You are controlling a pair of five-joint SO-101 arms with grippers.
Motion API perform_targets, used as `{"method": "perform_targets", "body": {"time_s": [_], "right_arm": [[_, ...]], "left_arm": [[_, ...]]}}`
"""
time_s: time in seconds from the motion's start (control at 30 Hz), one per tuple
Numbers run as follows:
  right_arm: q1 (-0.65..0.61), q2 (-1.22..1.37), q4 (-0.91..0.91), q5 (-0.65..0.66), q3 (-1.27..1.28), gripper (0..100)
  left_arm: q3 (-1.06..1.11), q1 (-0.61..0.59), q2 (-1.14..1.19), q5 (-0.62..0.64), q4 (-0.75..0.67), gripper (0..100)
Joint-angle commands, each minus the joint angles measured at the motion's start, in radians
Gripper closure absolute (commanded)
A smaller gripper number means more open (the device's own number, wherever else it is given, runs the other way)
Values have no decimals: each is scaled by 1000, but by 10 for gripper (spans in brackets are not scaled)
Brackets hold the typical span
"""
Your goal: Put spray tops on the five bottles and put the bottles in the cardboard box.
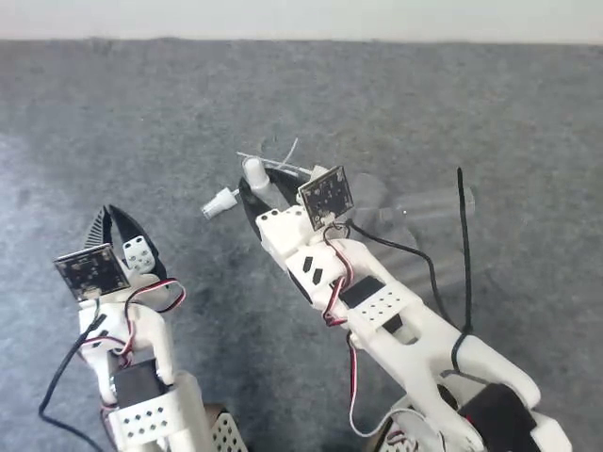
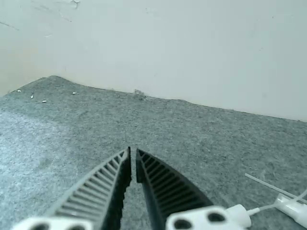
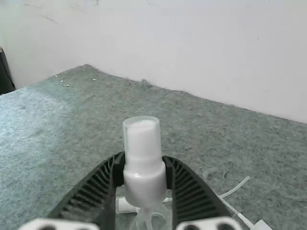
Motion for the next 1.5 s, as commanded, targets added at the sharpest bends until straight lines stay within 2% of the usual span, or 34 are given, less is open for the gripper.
{"method": "perform_targets", "body": {"time_s": [0.0, 0.1, 0.3, 0.4, 1.03, 1.2, 1.47], "right_arm": [[12, -7, -27, 17, -11, 991], [12, 22, -50, 17, -14, 991], [16, 170, -275, 23, -9, 991], [16, 225, -332, 25, -9, 991], [19, 168, -355, 23, 78, 990], [59, 170, -430, 25, 84, 991], [65, 179, -432, 25, 84, 991]], "left_arm": [[-12, -6, -17, -9, 5, 987], [-12, -6, -17, -9, 5, 987], [-12, -6, -17, -9, 5, 987], [-12, -6, -17, -9, 5, 987], [-12, -6, -17, -9, 5, 987], [-12, -6, -17, -9, 5, 987], [-12, -6, -17, -9, 5, 987]]}}
